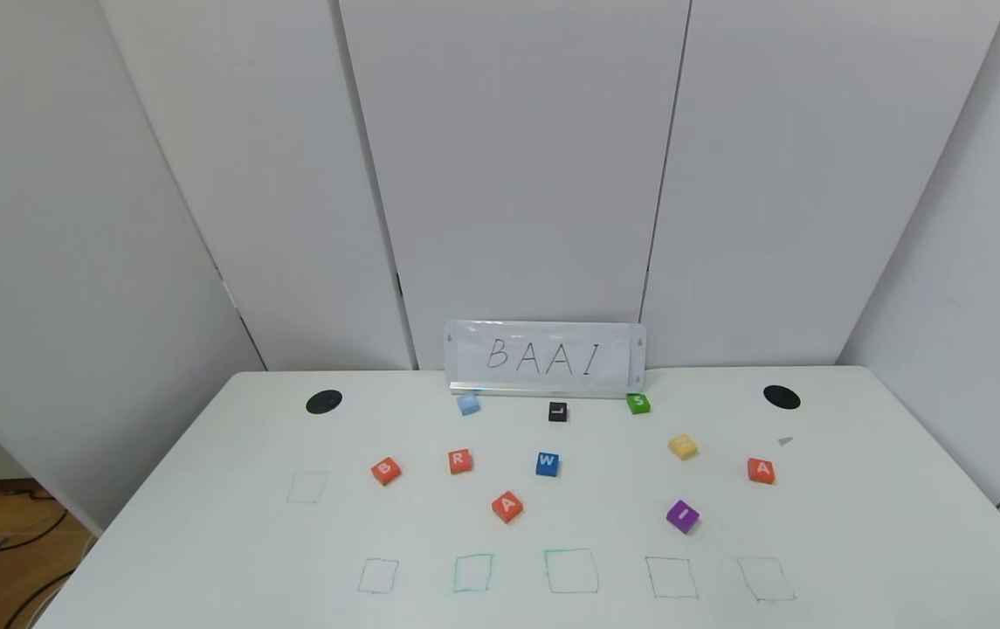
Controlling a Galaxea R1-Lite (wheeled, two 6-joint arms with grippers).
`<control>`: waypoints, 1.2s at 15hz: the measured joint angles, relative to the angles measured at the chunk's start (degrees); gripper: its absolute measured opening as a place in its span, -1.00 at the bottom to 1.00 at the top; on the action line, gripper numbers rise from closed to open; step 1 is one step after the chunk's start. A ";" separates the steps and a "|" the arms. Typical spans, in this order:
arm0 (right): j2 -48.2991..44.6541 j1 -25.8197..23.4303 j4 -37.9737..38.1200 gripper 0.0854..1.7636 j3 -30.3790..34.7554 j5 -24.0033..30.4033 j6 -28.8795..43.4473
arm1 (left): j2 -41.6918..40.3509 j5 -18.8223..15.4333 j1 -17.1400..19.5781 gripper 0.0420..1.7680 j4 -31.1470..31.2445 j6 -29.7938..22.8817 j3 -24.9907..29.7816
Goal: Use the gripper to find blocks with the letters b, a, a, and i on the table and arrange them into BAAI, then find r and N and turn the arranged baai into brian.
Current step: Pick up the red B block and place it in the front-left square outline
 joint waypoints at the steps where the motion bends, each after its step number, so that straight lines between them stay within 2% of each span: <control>1: 0.00 0.00 0.00 0.94 -0.02 -0.06 0.00 | 0.00 0.00 0.00 0.94 0.00 -0.04 0.00; 18: -0.02 -0.02 0.16 0.94 -0.05 -0.11 0.00 | 0.00 0.06 0.00 0.94 -0.02 -0.12 0.00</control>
